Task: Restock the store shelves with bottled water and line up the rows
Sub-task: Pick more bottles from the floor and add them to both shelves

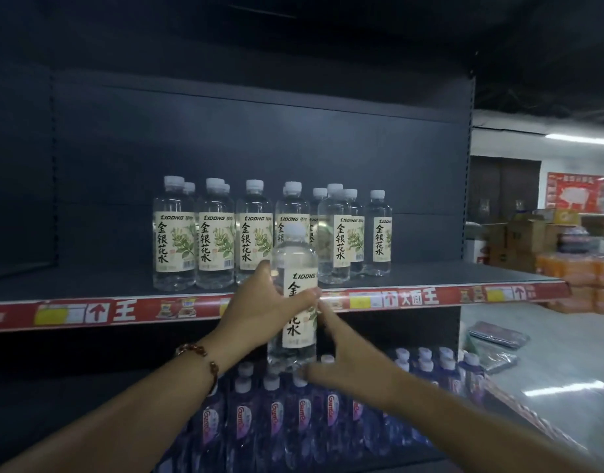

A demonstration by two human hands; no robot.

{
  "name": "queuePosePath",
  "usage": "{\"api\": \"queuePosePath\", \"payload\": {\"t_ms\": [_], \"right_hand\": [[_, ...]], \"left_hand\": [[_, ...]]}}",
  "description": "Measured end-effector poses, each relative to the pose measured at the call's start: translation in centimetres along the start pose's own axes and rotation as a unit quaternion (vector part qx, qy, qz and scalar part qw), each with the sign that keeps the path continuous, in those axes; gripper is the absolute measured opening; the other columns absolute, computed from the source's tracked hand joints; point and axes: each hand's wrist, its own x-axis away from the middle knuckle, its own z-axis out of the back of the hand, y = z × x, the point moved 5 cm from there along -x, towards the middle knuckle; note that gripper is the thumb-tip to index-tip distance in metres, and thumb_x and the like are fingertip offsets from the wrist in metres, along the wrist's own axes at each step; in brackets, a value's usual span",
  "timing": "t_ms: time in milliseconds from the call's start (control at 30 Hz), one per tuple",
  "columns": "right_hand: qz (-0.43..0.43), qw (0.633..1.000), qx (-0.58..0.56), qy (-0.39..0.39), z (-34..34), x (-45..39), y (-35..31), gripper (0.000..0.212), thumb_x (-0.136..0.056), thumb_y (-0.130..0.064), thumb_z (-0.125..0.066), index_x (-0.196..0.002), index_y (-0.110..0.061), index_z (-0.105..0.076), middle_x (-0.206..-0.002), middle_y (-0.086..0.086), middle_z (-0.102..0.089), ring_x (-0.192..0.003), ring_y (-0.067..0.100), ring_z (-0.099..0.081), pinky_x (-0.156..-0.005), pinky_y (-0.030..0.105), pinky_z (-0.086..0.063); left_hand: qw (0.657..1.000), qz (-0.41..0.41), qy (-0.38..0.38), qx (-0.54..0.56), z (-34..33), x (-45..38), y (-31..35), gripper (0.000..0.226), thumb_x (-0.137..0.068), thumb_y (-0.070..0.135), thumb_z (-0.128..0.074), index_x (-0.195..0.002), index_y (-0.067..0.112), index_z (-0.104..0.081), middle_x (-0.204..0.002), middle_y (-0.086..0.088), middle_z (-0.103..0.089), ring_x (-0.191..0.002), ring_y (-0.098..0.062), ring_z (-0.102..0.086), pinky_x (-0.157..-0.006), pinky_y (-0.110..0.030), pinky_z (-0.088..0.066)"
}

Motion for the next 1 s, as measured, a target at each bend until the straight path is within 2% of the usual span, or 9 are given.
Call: {"api": "queuePosePath", "payload": {"t_ms": [100,200,300,400,500,600,767,867,1000], "right_hand": [[-0.008,0.995,-0.058,0.086,-0.8,0.8,0.8,0.107,-0.071,-0.043,-0.086,-0.146,-0.054,-0.011,-0.130,-0.015,-0.062,-0.119,0.007,-0.061,-0.100,0.037,-0.052],[-0.027,0.978,-0.013,0.205,0.8,1.0,0.9,0.117,-0.060,-0.061,-0.083,-0.150,-0.045,-0.011,-0.144,-0.017,-0.046,-0.128,0.005,-0.050,-0.101,0.038,-0.051],[-0.033,0.970,0.009,0.242,2.9,1.5,0.9,0.095,-0.067,-0.052,-0.082,-0.142,-0.037,-0.028,-0.130,-0.017,-0.056,-0.112,0.002,-0.058,-0.086,0.028,-0.054],[-0.033,0.969,-0.015,0.246,5.3,1.5,2.0,0.062,-0.068,-0.033,-0.083,-0.117,-0.034,-0.045,-0.098,-0.011,-0.070,-0.084,0.001,-0.067,-0.073,0.029,-0.056],[-0.007,0.968,-0.031,0.250,7.9,1.0,3.0,0.053,-0.065,-0.019,-0.081,-0.111,-0.021,-0.054,-0.085,-0.001,-0.071,-0.073,0.010,-0.068,-0.066,0.029,-0.055],[-0.015,0.964,-0.040,0.262,10.3,0.1,4.0,0.055,-0.064,-0.019,-0.084,-0.111,-0.018,-0.057,-0.091,0.000,-0.073,-0.081,0.013,-0.071,-0.072,0.030,-0.060],[-0.049,0.961,-0.031,0.271,13.4,-3.2,5.5,0.052,-0.065,-0.026,-0.087,-0.108,-0.021,-0.060,-0.096,-0.003,-0.075,-0.087,0.012,-0.073,-0.082,0.035,-0.059],[-0.058,0.956,-0.023,0.285,14.9,-5.1,5.9,0.048,-0.070,-0.021,-0.087,-0.108,-0.021,-0.057,-0.096,-0.003,-0.073,-0.086,0.013,-0.072,-0.074,0.028,-0.056],[-0.079,0.955,-0.002,0.286,16.0,-7.5,7.4,0.054,-0.067,-0.024,-0.090,-0.111,-0.019,-0.059,-0.099,-0.004,-0.073,-0.089,0.013,-0.071,-0.079,0.032,-0.058]], "left_hand": [[0.998,0.014,-0.001,0.053,-1.0,0.3,3.0,0.064,-0.077,0.063,-0.075,-0.118,0.024,-0.046,-0.094,0.017,-0.066,-0.076,0.002,-0.067,-0.060,-0.023,-0.053],[0.995,0.032,0.022,0.087,-2.2,0.5,5.4,0.068,-0.074,0.066,-0.075,-0.119,0.024,-0.047,-0.104,0.013,-0.069,-0.087,-0.008,-0.070,-0.074,-0.035,-0.059],[0.995,0.038,0.010,0.095,-3.2,0.4,7.1,0.078,-0.076,0.071,-0.071,-0.127,0.020,-0.042,-0.116,0.012,-0.061,-0.100,-0.012,-0.064,-0.079,-0.033,-0.053],[0.995,-0.018,-0.037,0.095,-3.9,0.4,8.3,0.059,-0.086,0.075,-0.049,-0.122,0.028,-0.047,-0.113,0.015,-0.065,-0.097,-0.003,-0.062,-0.080,-0.029,-0.051],[0.994,-0.079,-0.070,0.012,-4.2,0.1,7.5,0.071,-0.094,0.072,-0.023,-0.148,0.030,-0.043,-0.146,0.009,-0.054,-0.127,-0.008,-0.051,-0.099,-0.032,-0.042],[0.965,-0.171,-0.054,-0.191,-4.6,-1.2,5.0,0.060,-0.103,0.059,-0.032,-0.154,0.029,-0.036,-0.149,0.005,-0.047,-0.131,-0.013,-0.049,-0.103,-0.035,-0.044],[0.855,-0.266,-0.024,-0.444,-6.4,-3.1,0.0,0.054,-0.099,0.046,-0.053,-0.147,0.022,-0.046,-0.131,-0.002,-0.059,-0.116,-0.025,-0.055,-0.095,-0.039,-0.045],[0.834,-0.317,0.033,-0.449,-7.1,-3.7,-1.7,0.047,-0.087,0.030,-0.072,-0.131,0.017,-0.063,-0.110,-0.006,-0.067,-0.093,-0.028,-0.060,-0.076,-0.042,-0.052],[0.843,-0.347,0.072,-0.405,-7.1,-4.2,-2.0,0.044,-0.080,0.013,-0.080,-0.123,0.017,-0.071,-0.106,-0.009,-0.069,-0.088,-0.032,-0.063,-0.071,-0.044,-0.052]]}}
